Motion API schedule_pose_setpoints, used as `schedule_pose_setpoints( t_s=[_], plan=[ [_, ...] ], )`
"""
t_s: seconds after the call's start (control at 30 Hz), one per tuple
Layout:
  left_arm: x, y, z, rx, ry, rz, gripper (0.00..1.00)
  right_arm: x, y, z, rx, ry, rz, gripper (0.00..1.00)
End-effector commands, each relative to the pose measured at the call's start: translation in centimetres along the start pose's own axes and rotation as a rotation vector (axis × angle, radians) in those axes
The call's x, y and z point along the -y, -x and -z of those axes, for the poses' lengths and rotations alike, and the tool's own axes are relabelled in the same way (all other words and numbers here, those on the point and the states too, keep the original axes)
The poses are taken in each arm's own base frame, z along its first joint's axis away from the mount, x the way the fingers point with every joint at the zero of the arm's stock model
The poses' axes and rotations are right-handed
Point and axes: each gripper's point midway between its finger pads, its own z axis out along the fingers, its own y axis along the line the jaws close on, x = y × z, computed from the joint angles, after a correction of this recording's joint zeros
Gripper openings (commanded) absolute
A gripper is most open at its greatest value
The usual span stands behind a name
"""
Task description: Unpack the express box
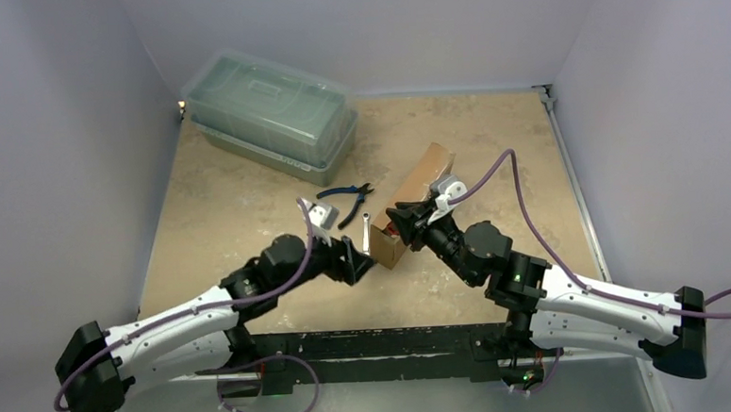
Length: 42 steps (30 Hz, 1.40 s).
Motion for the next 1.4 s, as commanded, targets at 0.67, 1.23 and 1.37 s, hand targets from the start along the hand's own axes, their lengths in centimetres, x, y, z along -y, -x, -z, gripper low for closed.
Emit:
schedule_pose_setpoints(
  t_s=[0.67,1.23,1.37],
  plan=[
    [1.4,0.8,-2.0,0.578,0.027,-0.300,0.91,0.5,0.7,0.2,-0.016,-0.030,0.000,0.00],
    [3.2,-0.4,-6.6,0.439,-0.138,-0.342,0.89,-1.0,0.9,-0.7,-0.022,0.019,-0.001,0.00],
    [1.6,0.1,-7.4,0.455,-0.034,-0.351,0.81,-0.9,0.8,-0.8,-0.027,0.014,0.012,0.00]
  ],
)
